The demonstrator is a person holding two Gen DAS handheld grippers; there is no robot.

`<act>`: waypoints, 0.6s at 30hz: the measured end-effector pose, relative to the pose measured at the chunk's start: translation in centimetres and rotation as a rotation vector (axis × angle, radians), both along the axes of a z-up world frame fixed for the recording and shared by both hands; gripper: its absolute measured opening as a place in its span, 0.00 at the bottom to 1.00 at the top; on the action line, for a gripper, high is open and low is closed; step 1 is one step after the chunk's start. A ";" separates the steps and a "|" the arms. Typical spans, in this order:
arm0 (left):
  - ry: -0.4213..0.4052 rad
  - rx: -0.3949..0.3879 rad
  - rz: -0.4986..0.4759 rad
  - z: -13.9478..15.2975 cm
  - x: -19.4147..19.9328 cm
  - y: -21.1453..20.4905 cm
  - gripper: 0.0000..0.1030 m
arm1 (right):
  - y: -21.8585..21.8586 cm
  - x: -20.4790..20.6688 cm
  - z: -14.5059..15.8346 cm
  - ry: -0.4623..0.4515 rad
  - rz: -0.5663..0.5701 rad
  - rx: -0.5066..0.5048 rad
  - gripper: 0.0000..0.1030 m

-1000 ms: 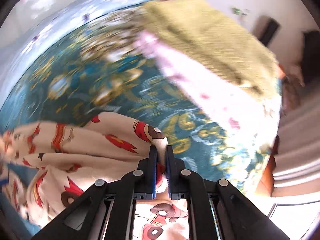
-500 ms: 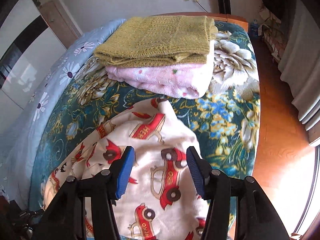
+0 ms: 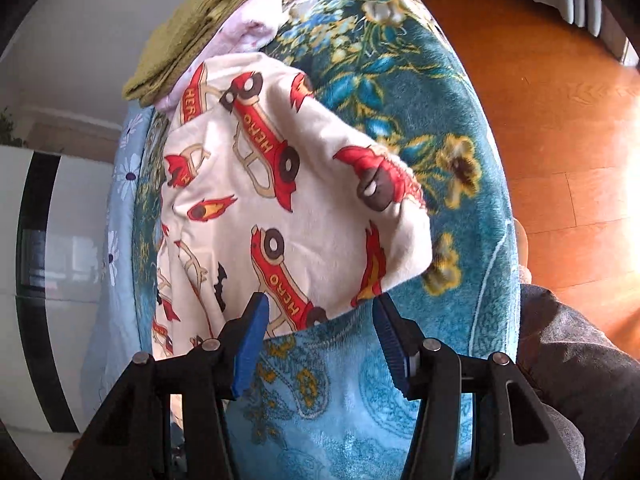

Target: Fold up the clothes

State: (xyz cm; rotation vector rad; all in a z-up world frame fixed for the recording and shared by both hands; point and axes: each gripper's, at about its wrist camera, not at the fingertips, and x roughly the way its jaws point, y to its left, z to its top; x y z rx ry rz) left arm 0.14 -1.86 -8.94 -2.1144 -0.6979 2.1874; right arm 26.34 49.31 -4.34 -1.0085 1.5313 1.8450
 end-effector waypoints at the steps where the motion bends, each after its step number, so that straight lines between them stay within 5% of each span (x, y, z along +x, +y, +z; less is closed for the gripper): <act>1: 0.007 0.011 0.023 -0.1 -0.1 -0.2 0.63 | 0.5 0.4 -0.3 0.008 -0.041 -0.013 0.54; 5: 0.051 0.070 0.101 -0.1 -0.5 -1.2 0.62 | 2.0 1.7 -1.3 0.048 -0.199 -0.066 0.51; 7: 0.060 0.099 0.113 -0.2 -0.7 -1.7 0.56 | 2.2 1.7 -1.2 0.045 -0.233 -0.064 0.17; 8: 0.064 0.104 0.118 -0.2 -0.9 -2.0 0.35 | 2.4 1.4 -0.9 0.029 -0.225 -0.058 0.04; 10: 0.082 0.097 0.117 0.4 -1.2 -2.5 0.07 | 2.8 1.0 0.3 0.025 -0.192 -0.020 0.04; 12: 0.115 0.079 0.116 1.6 -1.2 -2.8 0.04 | 3.4 0.9 3.1 0.019 -0.151 0.091 0.02; 15: 0.214 -0.053 0.051 4.0 -1.1 -2.9 0.03 | 4.3 1.3 8.0 0.002 -0.125 0.290 0.02; 18: 0.201 -0.133 -0.003 3.8 -1.2 -2.8 0.03 | 5.6 2.4 9.8 -0.030 -0.127 0.348 0.02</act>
